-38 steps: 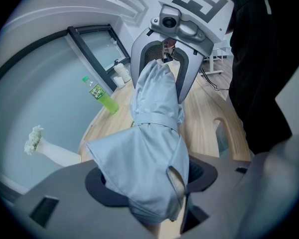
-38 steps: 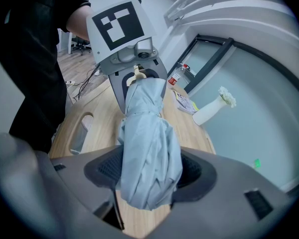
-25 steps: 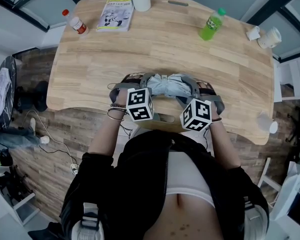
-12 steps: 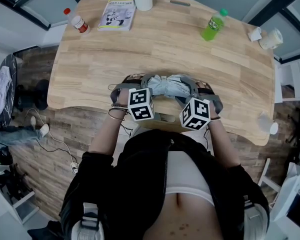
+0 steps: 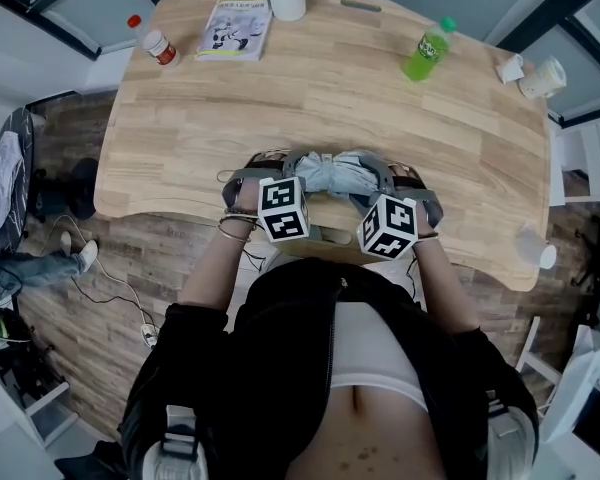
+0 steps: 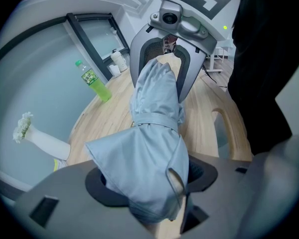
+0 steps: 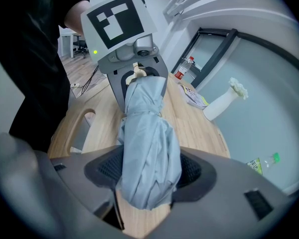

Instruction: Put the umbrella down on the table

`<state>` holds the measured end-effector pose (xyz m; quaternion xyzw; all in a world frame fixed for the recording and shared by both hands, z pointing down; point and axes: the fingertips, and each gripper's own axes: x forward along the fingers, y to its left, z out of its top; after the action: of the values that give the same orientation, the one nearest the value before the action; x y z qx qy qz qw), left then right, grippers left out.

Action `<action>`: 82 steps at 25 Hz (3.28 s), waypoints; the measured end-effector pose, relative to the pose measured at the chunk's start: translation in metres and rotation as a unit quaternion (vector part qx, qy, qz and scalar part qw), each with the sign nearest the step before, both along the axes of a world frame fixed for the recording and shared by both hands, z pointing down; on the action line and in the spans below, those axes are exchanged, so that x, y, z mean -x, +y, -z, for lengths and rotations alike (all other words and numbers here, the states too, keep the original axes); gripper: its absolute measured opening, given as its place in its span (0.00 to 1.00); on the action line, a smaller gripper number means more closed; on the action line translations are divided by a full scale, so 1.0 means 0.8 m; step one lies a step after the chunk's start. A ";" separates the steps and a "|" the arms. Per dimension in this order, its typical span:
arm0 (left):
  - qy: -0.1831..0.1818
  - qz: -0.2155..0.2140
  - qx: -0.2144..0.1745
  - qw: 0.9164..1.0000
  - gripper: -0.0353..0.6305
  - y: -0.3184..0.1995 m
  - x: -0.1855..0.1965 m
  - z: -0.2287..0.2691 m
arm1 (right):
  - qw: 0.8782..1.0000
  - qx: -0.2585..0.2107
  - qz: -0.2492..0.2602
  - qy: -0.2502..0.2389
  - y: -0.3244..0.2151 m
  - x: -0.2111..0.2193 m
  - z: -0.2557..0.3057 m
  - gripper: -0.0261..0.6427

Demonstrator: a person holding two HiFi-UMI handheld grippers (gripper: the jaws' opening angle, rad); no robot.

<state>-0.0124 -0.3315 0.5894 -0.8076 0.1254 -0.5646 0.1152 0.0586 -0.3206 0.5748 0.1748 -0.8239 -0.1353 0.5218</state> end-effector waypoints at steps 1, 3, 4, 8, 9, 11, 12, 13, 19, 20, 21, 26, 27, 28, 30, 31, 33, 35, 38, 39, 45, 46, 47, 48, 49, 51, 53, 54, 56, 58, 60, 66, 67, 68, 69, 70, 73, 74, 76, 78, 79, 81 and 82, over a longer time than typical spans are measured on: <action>-0.001 0.000 0.000 1.000 0.48 -0.001 0.000 -0.001 | 1.000 0.001 0.000 0.000 0.000 0.000 -0.001 0.49; -0.002 0.001 0.002 1.000 0.48 -0.002 0.000 -0.004 | 1.000 0.003 0.000 0.000 -0.003 0.000 -0.003 0.49; -0.001 0.003 0.003 1.000 0.49 -0.004 0.000 -0.005 | 1.000 0.004 0.000 0.000 -0.004 0.000 -0.005 0.49; 0.003 0.004 0.007 1.000 0.49 -0.004 -0.002 -0.007 | 1.000 0.009 0.000 0.003 -0.004 0.001 -0.009 0.49; 0.002 0.003 0.008 1.000 0.49 -0.003 -0.002 -0.008 | 1.000 0.011 0.000 0.003 -0.003 0.001 -0.009 0.49; 0.002 0.003 0.008 1.000 0.49 -0.004 -0.002 -0.009 | 1.000 0.012 0.000 0.003 -0.003 0.000 -0.010 0.49; 0.003 0.004 0.008 1.000 0.49 -0.005 -0.002 -0.009 | 1.000 0.013 0.000 0.003 -0.004 0.000 -0.011 0.49; 0.004 0.004 0.008 1.000 0.49 -0.005 -0.002 -0.009 | 1.000 0.013 0.000 0.003 -0.005 0.000 -0.011 0.49; 0.004 0.009 0.011 1.000 0.49 -0.005 0.000 -0.014 | 1.000 0.016 0.004 0.008 -0.005 0.003 -0.014 0.49; 0.005 0.009 0.011 1.000 0.49 -0.005 0.000 -0.015 | 1.000 0.016 0.004 0.009 -0.005 0.004 -0.014 0.49; 0.005 0.010 0.011 1.000 0.49 -0.005 0.001 -0.015 | 1.000 0.016 0.004 0.009 -0.005 0.004 -0.015 0.49; 0.006 0.014 0.012 1.000 0.49 -0.004 0.002 -0.019 | 1.000 0.016 0.007 0.012 -0.005 0.005 -0.017 0.49; 0.006 0.015 0.013 1.000 0.49 -0.004 0.002 -0.019 | 1.000 0.016 0.007 0.014 -0.005 0.006 -0.017 0.49; 0.005 0.016 0.013 1.000 0.49 -0.004 0.003 -0.020 | 1.000 0.016 0.007 0.015 -0.005 0.006 -0.017 0.49; 0.005 0.017 0.013 1.000 0.49 -0.004 0.004 -0.022 | 1.000 0.015 0.007 0.016 -0.004 0.007 -0.018 0.49; 0.004 0.017 0.013 1.000 0.49 -0.004 0.004 -0.022 | 1.000 0.015 0.007 0.016 -0.004 0.008 -0.019 0.49; 0.004 0.017 0.013 1.000 0.49 -0.004 0.004 -0.023 | 1.000 0.015 0.007 0.017 -0.003 0.007 -0.019 0.49; 0.003 0.018 0.015 1.000 0.49 -0.004 0.004 -0.025 | 1.000 0.015 0.007 0.018 -0.003 0.008 -0.020 0.49; 0.002 0.020 0.016 1.000 0.49 -0.004 0.005 -0.028 | 1.000 0.017 0.008 0.021 -0.003 0.009 -0.023 0.49; 0.002 0.021 0.016 1.000 0.49 -0.004 0.005 -0.028 | 1.000 0.017 0.008 0.021 -0.003 0.009 -0.023 0.49; 0.002 0.032 0.011 0.999 0.50 -0.004 0.007 -0.032 | 0.999 0.020 0.012 0.024 -0.003 0.010 -0.026 0.49; 0.003 0.034 0.011 0.999 0.50 -0.004 0.007 -0.033 | 0.999 0.021 0.012 0.025 -0.003 0.010 -0.027 0.49; 0.003 0.035 0.011 0.999 0.50 -0.004 0.007 -0.033 | 0.999 0.021 0.012 0.025 -0.003 0.010 -0.027 0.49; 0.003 0.036 0.012 0.999 0.50 -0.004 0.007 -0.033 | 0.999 0.022 0.012 0.024 -0.003 0.010 -0.027 0.49; 0.003 0.037 0.013 0.999 0.50 -0.004 0.007 -0.033 | 0.999 0.024 0.011 0.023 -0.003 0.010 -0.028 0.49; 0.002 0.038 0.014 0.999 0.50 -0.005 0.007 -0.033 | 0.999 0.027 0.011 0.022 -0.004 0.010 -0.028 0.49; 0.003 0.040 0.014 0.999 0.50 -0.004 0.006 -0.033 | 0.999 0.028 0.010 0.022 -0.004 0.009 -0.028 0.49; 0.003 0.042 0.013 0.999 0.50 -0.004 0.007 -0.033 | 0.999 0.029 0.010 0.022 -0.004 0.009 -0.029 0.49; 0.004 0.046 0.009 0.999 0.50 -0.004 0.008 -0.033 | 0.999 0.030 0.010 0.021 -0.004 0.010 -0.030 0.49; 0.004 0.050 0.006 0.999 0.51 -0.004 0.009 -0.033 | 0.999 0.032 0.011 0.019 -0.004 0.011 -0.031 0.49; 0.004 0.054 0.002 0.999 0.52 -0.004 0.010 -0.032 | 0.999 0.031 0.012 0.017 -0.005 0.011 -0.032 0.49; 0.002 0.058 -0.007 0.998 0.53 -0.003 0.012 -0.029 | 1.000 0.025 0.011 0.003 -0.005 0.011 -0.032 0.49; 0.001 0.058 -0.007 0.998 0.53 -0.002 0.013 -0.028 | 1.000 0.025 0.011 0.000 -0.005 0.011 -0.032 0.49; 0.000 0.057 -0.008 0.998 0.53 -0.002 0.013 -0.027 | 1.000 0.025 0.011 -0.003 -0.005 0.011 -0.031 0.49; -0.001 0.056 -0.010 0.998 0.53 -0.002 0.013 -0.026 | 1.000 0.024 0.012 -0.006 -0.005 0.011 -0.031 0.49; -0.002 0.055 -0.011 0.998 0.53 -0.001 0.013 -0.024 | 1.000 0.024 0.012 -0.010 -0.005 0.011 -0.030 0.49; -0.004 0.052 -0.014 0.999 0.53 0.000 0.013 -0.020 | 0.999 0.027 0.013 -0.020 -0.005 0.010 -0.027 0.50; -0.003 0.052 -0.014 0.999 0.53 0.001 0.013 -0.018 | 0.999 0.028 0.014 -0.022 -0.005 0.010 -0.026 0.50; -0.002 0.052 -0.016 0.999 0.53 0.001 0.014 -0.015 | 0.999 0.028 0.015 -0.026 -0.005 0.011 -0.024 0.50; 0.000 0.054 -0.018 0.998 0.53 0.001 0.016 -0.011 | 0.999 0.028 0.015 -0.031 -0.005 0.011 -0.022 0.50; 0.002 0.055 -0.019 0.998 0.53 0.002 0.016 -0.010 | 0.999 0.028 0.015 -0.033 -0.005 0.011 -0.021 0.51; 0.006 0.059 -0.017 0.998 0.53 0.003 0.019 -0.008 | 0.999 0.027 0.013 -0.039 -0.005 0.010 -0.018 0.51; 0.009 0.062 -0.016 0.998 0.53 0.004 0.020 -0.007 | 0.999 0.026 0.011 -0.043 -0.005 0.009 -0.016 0.51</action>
<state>-0.0287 -0.3284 0.5948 -0.8014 0.1857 -0.5612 0.0916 0.0512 -0.3250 0.5877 0.1574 -0.8508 -0.1121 0.4886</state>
